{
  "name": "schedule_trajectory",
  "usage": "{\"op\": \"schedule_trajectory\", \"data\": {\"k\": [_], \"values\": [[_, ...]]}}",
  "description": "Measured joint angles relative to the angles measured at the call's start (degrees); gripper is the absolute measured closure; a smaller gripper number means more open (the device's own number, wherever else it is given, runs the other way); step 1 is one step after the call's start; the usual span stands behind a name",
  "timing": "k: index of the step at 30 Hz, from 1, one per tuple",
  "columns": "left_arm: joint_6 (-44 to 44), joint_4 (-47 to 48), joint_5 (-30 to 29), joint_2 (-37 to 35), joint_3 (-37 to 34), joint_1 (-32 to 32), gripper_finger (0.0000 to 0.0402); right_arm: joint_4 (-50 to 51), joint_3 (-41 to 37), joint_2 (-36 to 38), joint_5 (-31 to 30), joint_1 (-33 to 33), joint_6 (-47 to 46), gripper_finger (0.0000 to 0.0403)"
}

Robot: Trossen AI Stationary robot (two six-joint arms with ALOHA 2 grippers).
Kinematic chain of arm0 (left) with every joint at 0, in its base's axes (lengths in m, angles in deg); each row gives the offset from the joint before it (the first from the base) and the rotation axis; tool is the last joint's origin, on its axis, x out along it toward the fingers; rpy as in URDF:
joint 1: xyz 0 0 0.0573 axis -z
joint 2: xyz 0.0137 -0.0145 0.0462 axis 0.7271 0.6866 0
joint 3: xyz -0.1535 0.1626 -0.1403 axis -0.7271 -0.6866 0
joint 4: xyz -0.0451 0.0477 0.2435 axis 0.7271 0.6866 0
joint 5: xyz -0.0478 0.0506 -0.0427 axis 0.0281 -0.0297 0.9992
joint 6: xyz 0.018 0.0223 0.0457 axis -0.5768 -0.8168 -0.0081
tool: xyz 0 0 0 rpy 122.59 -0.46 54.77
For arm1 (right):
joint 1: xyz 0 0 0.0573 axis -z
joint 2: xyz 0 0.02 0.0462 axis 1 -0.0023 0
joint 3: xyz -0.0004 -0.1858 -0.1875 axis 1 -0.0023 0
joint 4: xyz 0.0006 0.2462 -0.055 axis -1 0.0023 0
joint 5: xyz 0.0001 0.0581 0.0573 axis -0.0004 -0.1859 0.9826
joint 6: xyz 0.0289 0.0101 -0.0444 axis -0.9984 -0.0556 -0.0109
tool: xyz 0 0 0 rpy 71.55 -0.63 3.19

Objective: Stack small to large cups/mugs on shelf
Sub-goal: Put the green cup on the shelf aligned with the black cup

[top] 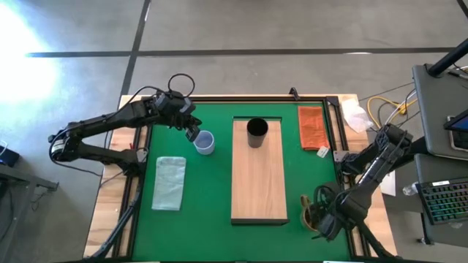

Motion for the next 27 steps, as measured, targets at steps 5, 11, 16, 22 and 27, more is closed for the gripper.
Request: {"op": "schedule_trajectory", "data": {"k": [5,11,16,22,27], "values": [[0.11,0.38,0.0,-0.02,0.02,0.0,0.0393,-0.6,2.17,1.39,-1.35,0.28,-0.54,0.0216],[1.6,0.18,0.05,-0.06,-0.01,0.0,0.0393,-0.43,6.72,2.83,-3.27,0.28,-0.53,0.0216],[1.73,-1.29,0.08,-0.08,-0.09,0.0,0.0393,-1.43,11.3,2.25,-15.22,0.22,1.31,0.0216],[1.56,-1.61,0.09,-0.08,-0.09,0.0,0.0393,-4.13,20.63,2.26,-45.21,0.87,7.79,0.0216],[1.51,-3.38,0.09,-0.1,-0.09,0.0,0.0393,-3.23,29.59,2.49,-62.72,1.6,21.05,0.0216]]}}
